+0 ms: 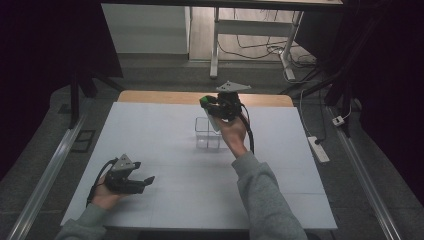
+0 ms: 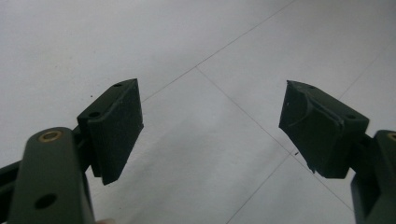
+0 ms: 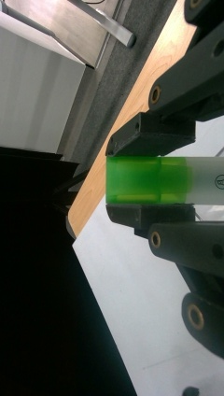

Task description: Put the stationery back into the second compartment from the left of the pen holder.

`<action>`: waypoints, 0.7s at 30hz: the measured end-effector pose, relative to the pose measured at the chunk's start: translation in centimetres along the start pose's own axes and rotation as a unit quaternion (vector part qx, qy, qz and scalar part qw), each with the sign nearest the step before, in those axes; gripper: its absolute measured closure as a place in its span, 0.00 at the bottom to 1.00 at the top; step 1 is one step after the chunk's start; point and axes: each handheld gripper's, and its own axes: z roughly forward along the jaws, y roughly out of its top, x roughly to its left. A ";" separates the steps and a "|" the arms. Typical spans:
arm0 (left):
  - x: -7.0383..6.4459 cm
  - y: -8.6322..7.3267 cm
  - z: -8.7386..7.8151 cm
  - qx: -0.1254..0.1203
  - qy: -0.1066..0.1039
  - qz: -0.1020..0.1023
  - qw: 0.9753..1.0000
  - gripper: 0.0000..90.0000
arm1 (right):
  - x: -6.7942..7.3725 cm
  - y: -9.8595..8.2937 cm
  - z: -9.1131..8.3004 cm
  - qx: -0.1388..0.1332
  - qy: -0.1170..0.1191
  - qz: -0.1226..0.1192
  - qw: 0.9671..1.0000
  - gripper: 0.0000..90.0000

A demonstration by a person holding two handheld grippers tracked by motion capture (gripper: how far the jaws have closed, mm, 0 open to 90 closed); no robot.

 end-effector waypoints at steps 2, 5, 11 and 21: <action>0.0 0.0 0.0 0.001 0.000 0.001 1.000 0.23 | -0.4 -0.1 0.3 -0.004 0.000 0.006 1.000 0.74; 0.1 0.0 0.0 0.001 0.000 0.000 1.000 0.23 | -0.9 -0.2 0.7 -0.011 0.003 0.018 1.000 0.74; 0.1 0.0 0.0 0.001 0.001 0.000 1.000 0.23 | -1.4 -0.1 1.1 -0.021 -0.003 0.019 1.000 0.74; 0.0 0.0 0.1 0.005 0.003 0.003 1.000 0.23 | -2.1 -1.1 1.8 -0.009 0.009 0.033 0.999 0.61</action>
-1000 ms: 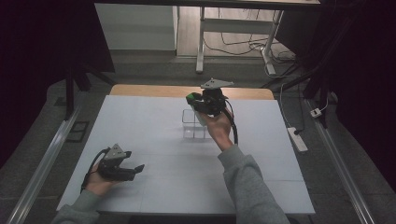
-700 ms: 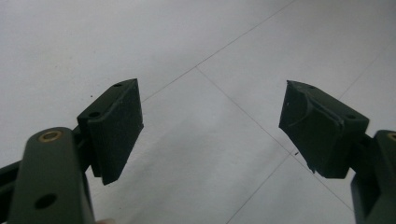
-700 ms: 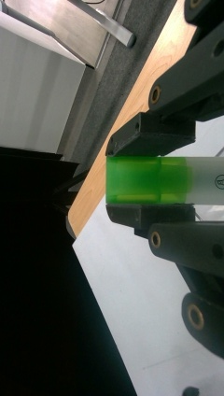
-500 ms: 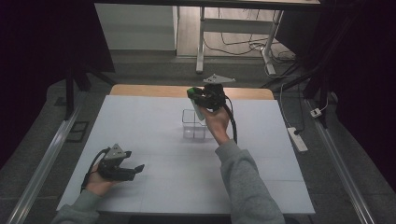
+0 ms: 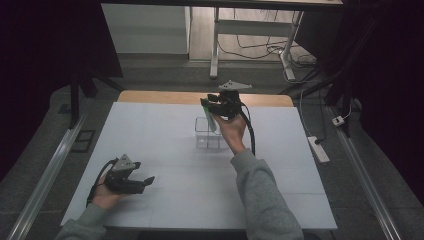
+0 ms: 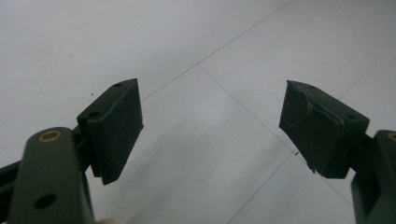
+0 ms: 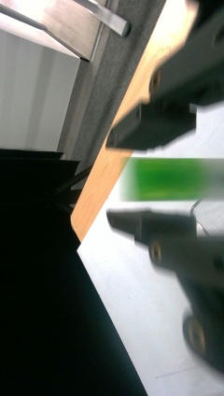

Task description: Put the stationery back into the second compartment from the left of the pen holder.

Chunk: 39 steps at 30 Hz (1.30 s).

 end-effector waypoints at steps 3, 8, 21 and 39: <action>0.0 0.0 0.0 0.001 0.000 0.001 1.000 0.23 | -0.2 -0.2 0.0 0.011 -0.006 0.007 1.000 0.54; -0.1 0.0 0.1 0.002 0.000 0.003 1.000 0.23 | -0.4 -0.4 -0.4 0.023 -0.002 0.014 1.000 0.50; -0.1 0.0 0.1 0.002 0.002 0.002 1.000 0.23 | -0.6 -1.2 -1.7 0.054 0.021 0.011 0.998 0.48; -0.1 0.0 0.0 0.000 0.002 0.001 1.000 0.23 | -0.4 -4.1 -6.3 0.083 0.009 -0.010 0.996 0.47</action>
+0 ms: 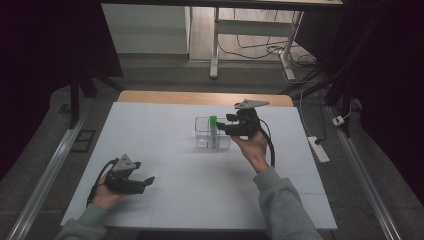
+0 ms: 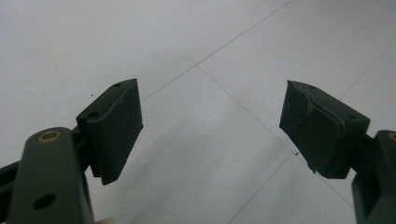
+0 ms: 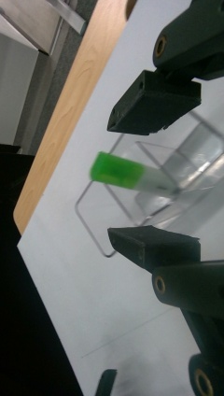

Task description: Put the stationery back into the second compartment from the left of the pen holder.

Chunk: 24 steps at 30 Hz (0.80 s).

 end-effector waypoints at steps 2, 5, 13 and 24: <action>0.0 0.0 0.0 0.000 0.000 0.001 1.000 0.23 | -0.1 -0.6 -0.7 0.007 -0.004 -0.002 1.000 0.46; -0.1 0.0 0.0 0.000 0.000 0.001 1.000 0.23 | -0.2 -1.6 -1.6 0.016 -0.008 -0.002 1.000 0.46; 0.0 0.0 0.1 0.001 0.000 0.000 1.000 0.23 | -0.6 -4.4 -3.4 0.039 -0.018 0.007 0.999 0.45; 0.0 0.1 0.1 0.000 -0.001 0.000 1.000 0.23 | -0.8 -7.8 -6.2 0.053 -0.019 0.017 0.998 0.44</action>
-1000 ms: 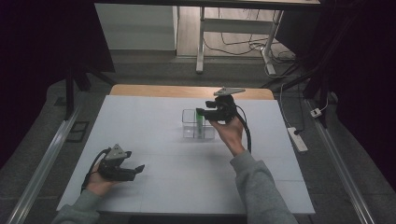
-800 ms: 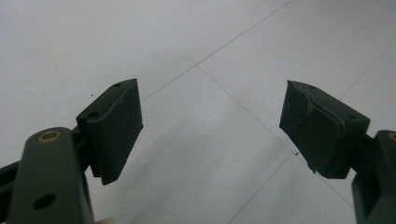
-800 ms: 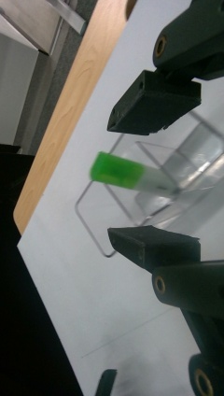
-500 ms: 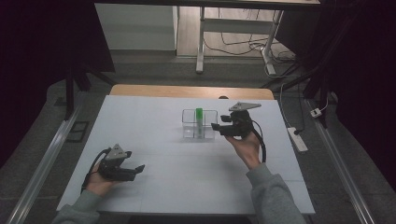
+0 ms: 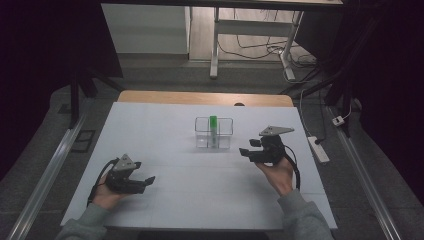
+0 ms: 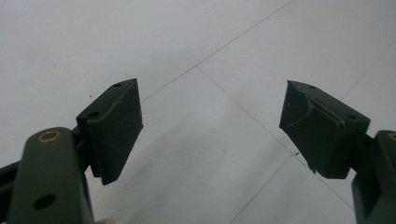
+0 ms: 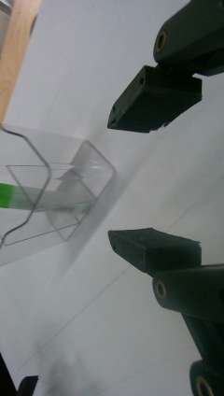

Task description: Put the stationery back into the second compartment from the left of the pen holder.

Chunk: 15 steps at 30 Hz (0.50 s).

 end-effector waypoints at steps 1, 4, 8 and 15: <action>0.0 0.0 0.0 0.000 0.000 0.001 1.000 0.23 | 0.0 -0.3 -0.2 0.002 0.000 0.003 1.000 0.44; 0.0 0.1 0.0 0.001 0.000 0.001 1.000 0.23 | -0.2 -1.3 -0.8 0.009 -0.003 0.001 1.000 0.43; 0.0 0.1 0.0 0.000 0.000 0.000 1.000 0.23 | -0.5 -2.8 -1.8 0.011 -0.004 0.005 1.000 0.43; -0.1 0.1 0.0 0.000 0.001 0.000 1.000 0.23 | -1.3 -5.4 -3.2 0.021 -0.014 0.009 1.000 0.42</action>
